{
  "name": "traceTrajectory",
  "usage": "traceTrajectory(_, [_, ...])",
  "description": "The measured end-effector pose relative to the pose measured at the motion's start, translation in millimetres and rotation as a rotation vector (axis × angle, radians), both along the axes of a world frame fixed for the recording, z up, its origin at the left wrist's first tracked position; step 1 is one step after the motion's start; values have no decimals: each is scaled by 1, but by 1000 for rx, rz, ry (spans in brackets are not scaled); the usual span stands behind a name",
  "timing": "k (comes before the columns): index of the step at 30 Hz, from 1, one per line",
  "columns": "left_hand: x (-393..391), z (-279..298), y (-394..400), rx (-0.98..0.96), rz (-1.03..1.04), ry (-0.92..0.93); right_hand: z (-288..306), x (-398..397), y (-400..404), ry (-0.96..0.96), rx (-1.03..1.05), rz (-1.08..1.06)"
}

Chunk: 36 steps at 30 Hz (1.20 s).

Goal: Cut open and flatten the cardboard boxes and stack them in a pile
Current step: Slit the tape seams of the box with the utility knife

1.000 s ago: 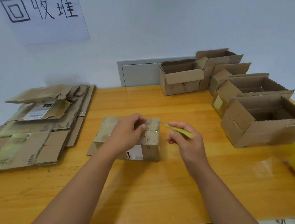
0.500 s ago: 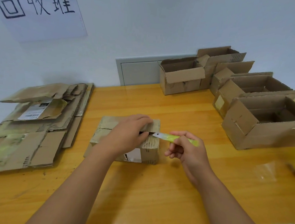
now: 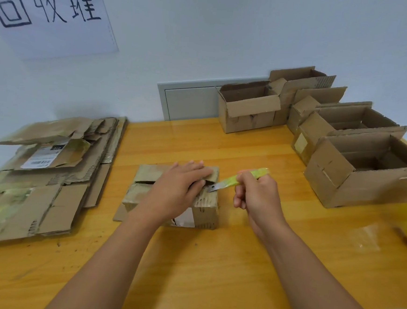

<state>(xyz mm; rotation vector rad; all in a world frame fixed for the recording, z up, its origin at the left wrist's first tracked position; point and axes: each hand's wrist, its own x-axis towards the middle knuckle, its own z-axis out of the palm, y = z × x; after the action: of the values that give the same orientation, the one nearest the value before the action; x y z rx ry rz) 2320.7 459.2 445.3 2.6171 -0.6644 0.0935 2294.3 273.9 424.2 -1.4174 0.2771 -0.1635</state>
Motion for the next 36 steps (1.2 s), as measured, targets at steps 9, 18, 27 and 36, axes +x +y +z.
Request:
traceTrajectory(9, [0, -1, -1, 21, 38, -5, -6, 23, 12, 39, 55, -113])
traceTrajectory(18, [2, -3, -1, 25, 54, -64, -10, 29, 21, 15, 53, -115])
traceTrajectory(27, [-3, -3, -1, -5, 78, -165, -8, 47, 6, 6, 246, -224])
traceTrajectory(36, [0, 10, -6, 208, 64, 21, -11, 33, 13, -161, 287, 39])
